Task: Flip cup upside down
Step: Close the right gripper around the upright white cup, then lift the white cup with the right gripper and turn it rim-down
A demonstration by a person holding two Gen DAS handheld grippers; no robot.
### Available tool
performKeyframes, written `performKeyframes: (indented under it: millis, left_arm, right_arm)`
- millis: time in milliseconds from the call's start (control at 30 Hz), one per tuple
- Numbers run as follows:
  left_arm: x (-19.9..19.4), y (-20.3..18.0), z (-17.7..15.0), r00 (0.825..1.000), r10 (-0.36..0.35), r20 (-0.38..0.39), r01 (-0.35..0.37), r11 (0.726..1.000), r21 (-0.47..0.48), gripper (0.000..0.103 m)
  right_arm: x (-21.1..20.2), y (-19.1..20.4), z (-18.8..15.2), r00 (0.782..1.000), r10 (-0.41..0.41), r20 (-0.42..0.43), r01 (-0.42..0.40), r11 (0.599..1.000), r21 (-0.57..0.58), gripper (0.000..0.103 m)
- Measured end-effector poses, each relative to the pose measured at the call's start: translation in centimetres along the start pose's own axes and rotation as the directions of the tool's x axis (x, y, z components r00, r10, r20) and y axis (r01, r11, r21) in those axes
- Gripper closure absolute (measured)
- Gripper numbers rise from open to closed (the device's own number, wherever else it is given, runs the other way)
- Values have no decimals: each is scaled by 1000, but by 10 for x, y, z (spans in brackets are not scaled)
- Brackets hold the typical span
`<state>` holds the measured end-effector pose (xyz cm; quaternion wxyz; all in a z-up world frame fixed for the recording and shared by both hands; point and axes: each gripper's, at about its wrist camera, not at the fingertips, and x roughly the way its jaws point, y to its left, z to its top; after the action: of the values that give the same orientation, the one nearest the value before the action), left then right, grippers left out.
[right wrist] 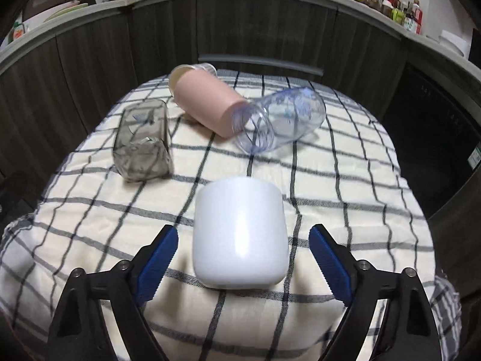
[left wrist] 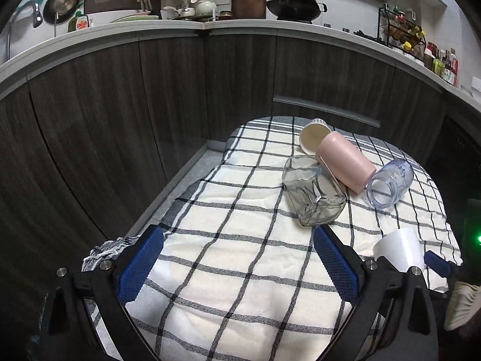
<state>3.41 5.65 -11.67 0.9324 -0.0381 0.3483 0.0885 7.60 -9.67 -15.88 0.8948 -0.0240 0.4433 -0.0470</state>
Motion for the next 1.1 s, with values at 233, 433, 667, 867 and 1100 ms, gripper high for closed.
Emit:
performKeyframes:
  millis: [233,433,667,867,1100]
  left_arm:
    - [4,-7,-1,1000,-22,-15,22,1000,20,1]
    - [1,-5,7,994,-84,-69,83,996,-11,2]
    - [-14,-15,28,983,-145,-113,143,989,-32,2]
    - [-12,-26,48,969,-210,-131,199,976,-92,1]
    - [13,-30,55,967,-196,-163,174,975,-138,1]
  right_arm:
    - [11,-3,-4,999,39,-9,-39,999,20,35]
    - [1,-10,5,996,58,-69,-56,998,29,35]
    - [0,-22,34,874,163,-459,-163,986,39,35]
    - [23,-21,43,641,126,-757,-200,980,-6,35]
    - [73,-8,50,428,-2,-904,-216,971,-104,35]
